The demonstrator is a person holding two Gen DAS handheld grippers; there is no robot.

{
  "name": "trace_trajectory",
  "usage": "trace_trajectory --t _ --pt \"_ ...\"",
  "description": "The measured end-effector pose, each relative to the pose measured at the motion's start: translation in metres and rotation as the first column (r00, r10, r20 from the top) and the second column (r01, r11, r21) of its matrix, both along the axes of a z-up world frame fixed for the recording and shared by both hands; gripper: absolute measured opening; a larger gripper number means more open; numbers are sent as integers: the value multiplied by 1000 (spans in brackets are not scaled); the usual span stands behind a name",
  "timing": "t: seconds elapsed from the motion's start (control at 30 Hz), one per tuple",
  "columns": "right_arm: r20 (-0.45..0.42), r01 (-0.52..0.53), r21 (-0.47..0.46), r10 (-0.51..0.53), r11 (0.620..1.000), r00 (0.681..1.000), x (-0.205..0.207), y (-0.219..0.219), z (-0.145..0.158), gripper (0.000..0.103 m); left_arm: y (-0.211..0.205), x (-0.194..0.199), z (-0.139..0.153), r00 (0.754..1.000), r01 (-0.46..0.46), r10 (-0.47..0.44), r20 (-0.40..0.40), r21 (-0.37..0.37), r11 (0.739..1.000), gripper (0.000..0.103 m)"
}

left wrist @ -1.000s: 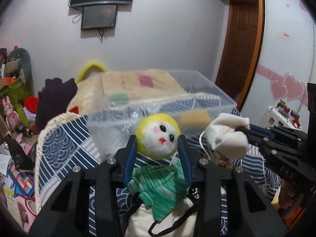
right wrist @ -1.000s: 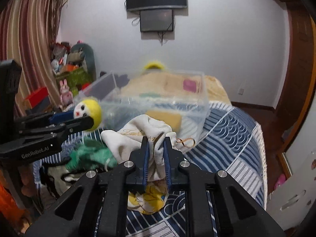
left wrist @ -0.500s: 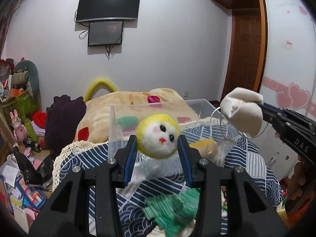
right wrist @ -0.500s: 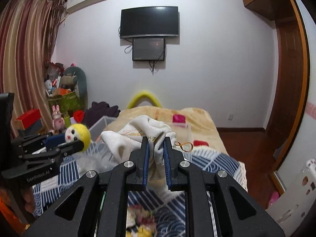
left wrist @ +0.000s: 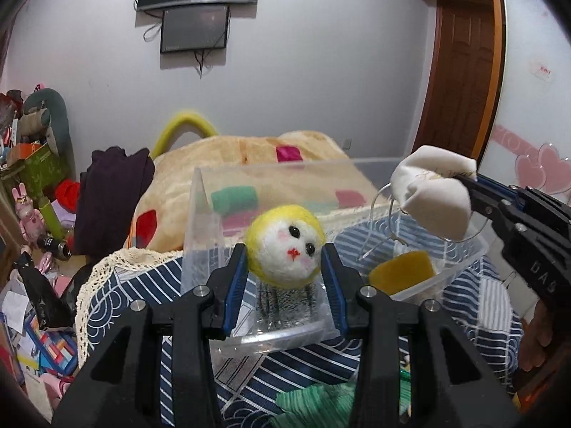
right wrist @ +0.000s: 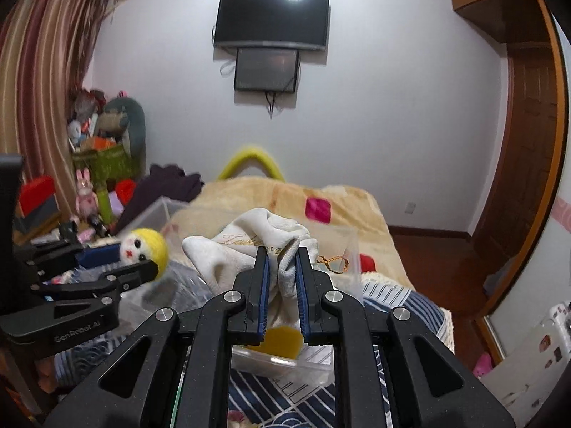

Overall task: Organize soft objects
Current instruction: 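Release the doll into the box with left tool while right tool releases the cloth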

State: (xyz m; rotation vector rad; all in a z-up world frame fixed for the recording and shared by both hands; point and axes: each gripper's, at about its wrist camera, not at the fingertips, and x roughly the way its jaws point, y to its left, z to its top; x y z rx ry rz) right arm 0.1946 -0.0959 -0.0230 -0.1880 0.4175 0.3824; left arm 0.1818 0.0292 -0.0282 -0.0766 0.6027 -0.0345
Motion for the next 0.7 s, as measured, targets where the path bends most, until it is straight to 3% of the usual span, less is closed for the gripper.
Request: trace_trajectory --t 0.27,0.5,0.57,0.7 --pt "-103 -29 -61 23 998 994 14 6 -18 15 -1 11 -13 999 -4 4 -40 3 1000 45" --pt "-114 -40 -69 32 997 993 8 -1 -18 48 -8 0 -9 1000 1 -1 -22 25 1000 67" --pt "-106 -38 -63 32 997 994 8 -4 -14 56 -10 -5 -6 1000 6 -5 -14 30 1000 69" --pt "-83 -37 -48 33 998 996 2 -9 -6 67 -9 -17 2 1000 16 -16 -9 6 1000 81"
